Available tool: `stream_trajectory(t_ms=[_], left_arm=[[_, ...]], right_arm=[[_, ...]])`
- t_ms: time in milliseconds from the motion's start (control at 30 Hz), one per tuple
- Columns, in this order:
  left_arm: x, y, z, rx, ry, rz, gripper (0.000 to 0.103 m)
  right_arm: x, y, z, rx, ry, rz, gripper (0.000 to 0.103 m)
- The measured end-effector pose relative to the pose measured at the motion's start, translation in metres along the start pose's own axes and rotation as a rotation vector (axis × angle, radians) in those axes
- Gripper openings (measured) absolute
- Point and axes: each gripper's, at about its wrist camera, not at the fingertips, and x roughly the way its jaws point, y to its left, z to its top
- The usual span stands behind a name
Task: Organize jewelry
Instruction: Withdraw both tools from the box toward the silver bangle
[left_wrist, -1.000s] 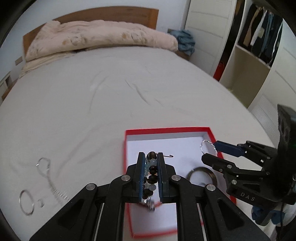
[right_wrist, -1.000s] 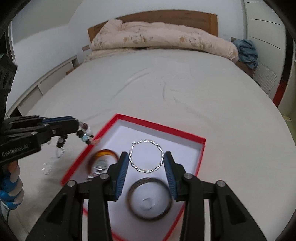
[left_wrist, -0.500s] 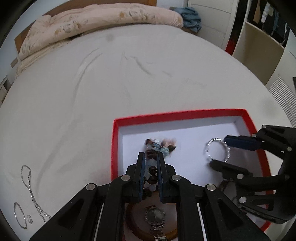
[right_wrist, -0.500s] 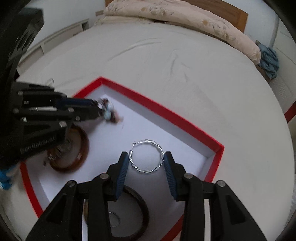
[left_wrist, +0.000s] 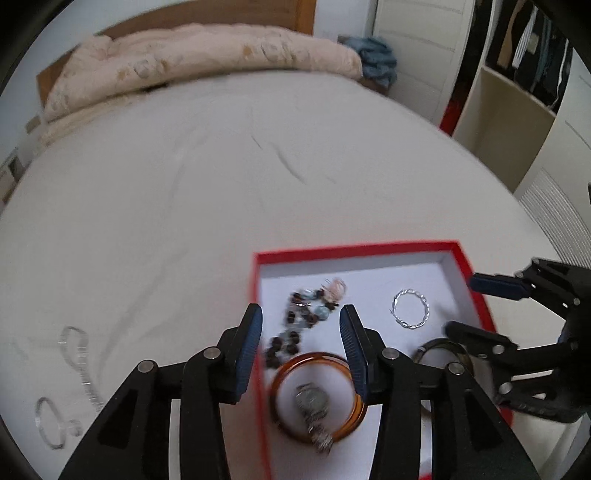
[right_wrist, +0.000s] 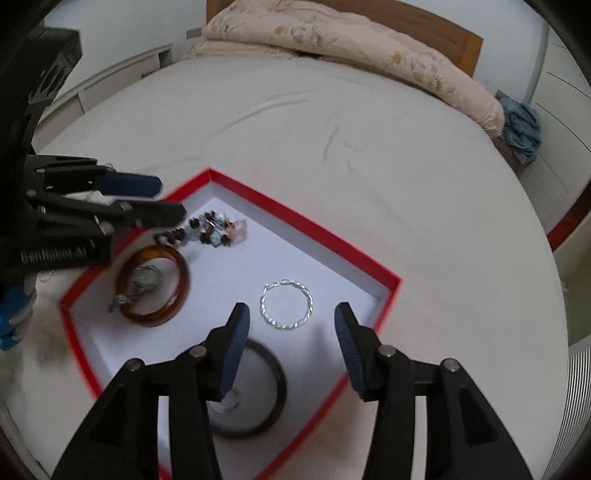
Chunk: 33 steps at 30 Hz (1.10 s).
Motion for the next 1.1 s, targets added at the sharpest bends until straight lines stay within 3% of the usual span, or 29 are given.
stream_trajectory(t_ms=[100,267,467,700,900,1100], left_arm=[[-0.041,0.021,-0.007,-0.016,-0.041,0.015,0.043],[-0.106,0.071,-0.027,-0.015,-0.067,0.13,0.043],[-0.189,0.148,-0.073,-0.072,-0.101,0.272,0.043],[-0.267,0.209,-0.133,-0.162,-0.121,0.363,0.045],[-0.294,0.235,-0.172,-0.226,-0.125,0.383,0.045],[-0.293,0.254,-0.195,-0.26,-0.119,0.391,0.045]], right_arm=[[-0.034,0.003,-0.007,0.046,-0.043,-0.011,0.046],[-0.097,0.025,-0.013,0.104,-0.131,0.005,0.046],[-0.143,0.053,0.0,0.122,-0.21,0.042,0.045],[-0.185,0.113,-0.002,0.086,-0.261,0.099,0.045],[-0.194,0.17,-0.002,0.044,-0.268,0.162,0.045],[-0.182,0.2,0.002,0.027,-0.261,0.207,0.045]])
